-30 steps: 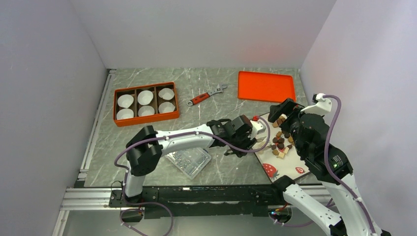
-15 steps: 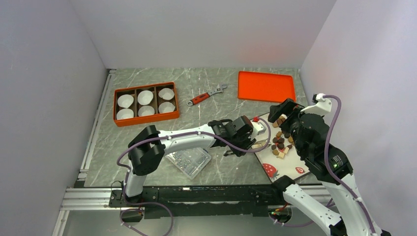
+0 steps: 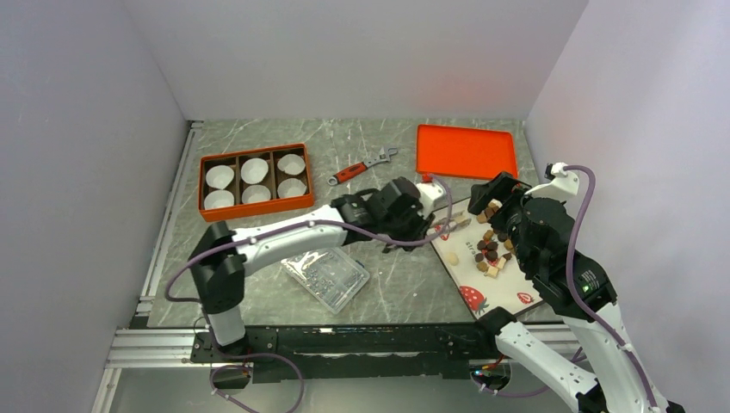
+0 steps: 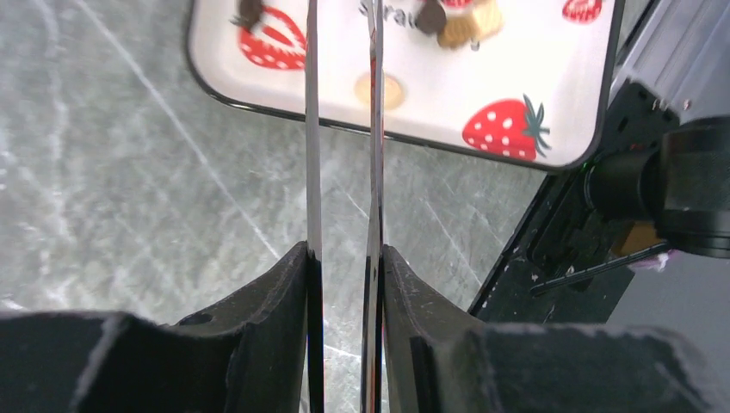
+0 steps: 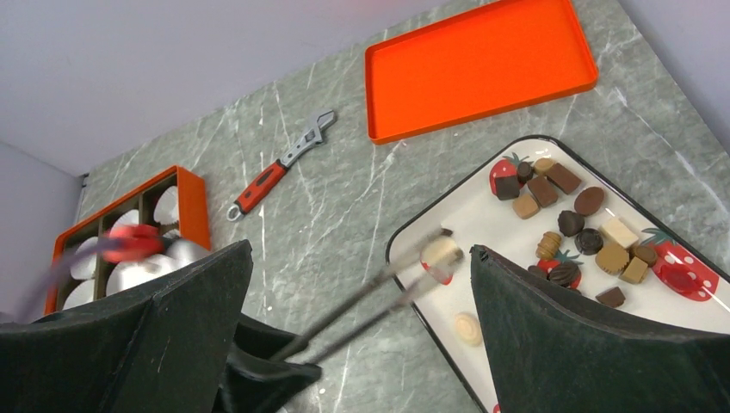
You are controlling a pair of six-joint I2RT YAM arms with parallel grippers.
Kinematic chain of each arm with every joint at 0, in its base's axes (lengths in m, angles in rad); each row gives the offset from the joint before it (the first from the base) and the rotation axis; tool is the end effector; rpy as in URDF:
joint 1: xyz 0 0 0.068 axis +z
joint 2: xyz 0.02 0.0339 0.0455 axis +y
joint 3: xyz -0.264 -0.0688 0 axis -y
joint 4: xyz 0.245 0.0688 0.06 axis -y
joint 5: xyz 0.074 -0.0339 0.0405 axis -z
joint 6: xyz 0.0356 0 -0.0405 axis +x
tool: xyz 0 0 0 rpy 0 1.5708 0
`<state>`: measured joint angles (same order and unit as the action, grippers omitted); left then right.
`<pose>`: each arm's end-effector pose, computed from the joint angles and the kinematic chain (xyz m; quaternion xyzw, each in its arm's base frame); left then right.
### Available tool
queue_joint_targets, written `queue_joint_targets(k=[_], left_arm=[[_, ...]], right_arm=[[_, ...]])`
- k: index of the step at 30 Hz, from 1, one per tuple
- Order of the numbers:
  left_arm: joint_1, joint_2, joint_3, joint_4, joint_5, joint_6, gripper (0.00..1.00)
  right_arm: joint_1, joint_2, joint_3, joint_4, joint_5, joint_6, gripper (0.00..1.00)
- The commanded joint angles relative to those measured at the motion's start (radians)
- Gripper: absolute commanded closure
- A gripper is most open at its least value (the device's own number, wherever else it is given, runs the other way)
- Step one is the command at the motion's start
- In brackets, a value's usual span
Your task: Pack the chocolate
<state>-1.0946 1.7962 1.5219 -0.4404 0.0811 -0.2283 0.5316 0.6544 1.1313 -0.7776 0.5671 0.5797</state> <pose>0.1871 -0.3691 0.2905 0.3968 0.8180 -0.2839 0.3046 0.0959 0.0342 0.4091 0.1845 0.7687 0.1091 0.6027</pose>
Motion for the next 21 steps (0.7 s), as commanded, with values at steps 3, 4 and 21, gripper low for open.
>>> queue_joint_targets(k=[3,4,21], left_arm=[[0.077,-0.149,-0.045,0.057,-0.044,-0.041,0.72],[0.091,-0.164,-0.055,0.054,-0.054,-0.049,0.72],[0.416,-0.450,-0.309,-0.003,-0.198,-0.137,0.72]], right_arm=[[-0.004,0.008,0.024,0.038,-0.017,-0.009,0.00],[-0.003,0.010,0.024,0.040,-0.019,-0.010,0.00],[-0.004,0.082,-0.029,0.123,-0.136,-0.020,0.00]])
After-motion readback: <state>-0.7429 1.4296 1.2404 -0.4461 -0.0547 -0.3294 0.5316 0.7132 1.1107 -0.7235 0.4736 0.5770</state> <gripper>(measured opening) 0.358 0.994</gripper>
